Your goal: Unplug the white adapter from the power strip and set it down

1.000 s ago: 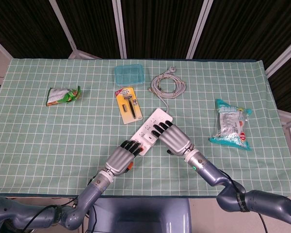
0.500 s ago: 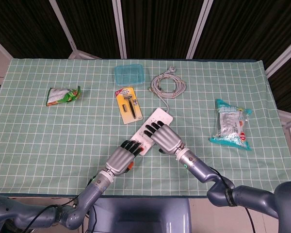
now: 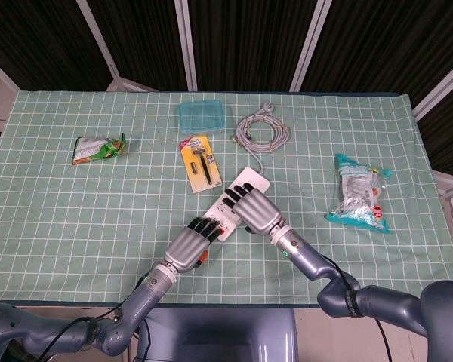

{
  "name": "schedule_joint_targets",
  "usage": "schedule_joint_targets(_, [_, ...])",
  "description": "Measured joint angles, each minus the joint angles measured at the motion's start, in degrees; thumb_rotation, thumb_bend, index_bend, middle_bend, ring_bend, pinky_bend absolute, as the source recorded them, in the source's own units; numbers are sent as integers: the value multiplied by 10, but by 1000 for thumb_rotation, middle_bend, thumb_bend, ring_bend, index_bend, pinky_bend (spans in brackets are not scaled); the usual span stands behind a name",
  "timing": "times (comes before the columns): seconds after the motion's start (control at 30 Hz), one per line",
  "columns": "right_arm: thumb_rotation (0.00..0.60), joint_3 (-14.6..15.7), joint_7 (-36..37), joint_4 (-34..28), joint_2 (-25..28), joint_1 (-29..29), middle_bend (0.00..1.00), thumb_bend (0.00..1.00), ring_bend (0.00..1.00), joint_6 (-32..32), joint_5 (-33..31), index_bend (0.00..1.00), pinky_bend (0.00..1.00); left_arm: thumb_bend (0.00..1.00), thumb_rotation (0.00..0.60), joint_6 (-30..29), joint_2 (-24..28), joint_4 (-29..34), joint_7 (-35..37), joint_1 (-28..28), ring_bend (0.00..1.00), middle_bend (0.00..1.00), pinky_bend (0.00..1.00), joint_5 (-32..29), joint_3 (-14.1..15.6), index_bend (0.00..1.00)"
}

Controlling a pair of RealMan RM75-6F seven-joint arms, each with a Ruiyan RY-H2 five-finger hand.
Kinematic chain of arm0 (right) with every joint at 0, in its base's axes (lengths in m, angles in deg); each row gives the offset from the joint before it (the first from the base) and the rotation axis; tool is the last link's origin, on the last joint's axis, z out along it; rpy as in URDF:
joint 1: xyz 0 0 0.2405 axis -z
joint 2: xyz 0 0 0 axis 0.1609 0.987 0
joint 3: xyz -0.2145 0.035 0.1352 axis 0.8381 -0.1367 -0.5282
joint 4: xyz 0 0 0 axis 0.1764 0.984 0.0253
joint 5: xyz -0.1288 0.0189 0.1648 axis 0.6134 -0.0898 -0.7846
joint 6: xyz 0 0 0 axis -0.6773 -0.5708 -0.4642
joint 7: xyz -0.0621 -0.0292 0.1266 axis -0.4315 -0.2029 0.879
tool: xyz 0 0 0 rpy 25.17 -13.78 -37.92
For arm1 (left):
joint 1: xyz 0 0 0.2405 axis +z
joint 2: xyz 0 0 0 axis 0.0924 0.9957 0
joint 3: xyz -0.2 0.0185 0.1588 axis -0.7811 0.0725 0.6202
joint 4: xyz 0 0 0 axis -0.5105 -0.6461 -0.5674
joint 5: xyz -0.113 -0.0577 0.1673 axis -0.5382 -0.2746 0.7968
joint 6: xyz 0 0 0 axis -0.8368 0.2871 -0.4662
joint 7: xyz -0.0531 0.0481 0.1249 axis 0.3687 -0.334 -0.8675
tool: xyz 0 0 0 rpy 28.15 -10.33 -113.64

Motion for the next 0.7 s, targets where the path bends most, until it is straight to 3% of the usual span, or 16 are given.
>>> schedule_joint_targets(0.7, [600,2,-1,49,-39,-19,258,124,247,16,-17,353,297,482,600,9,-3,-15,15,-4,80,159,160,2,6,194])
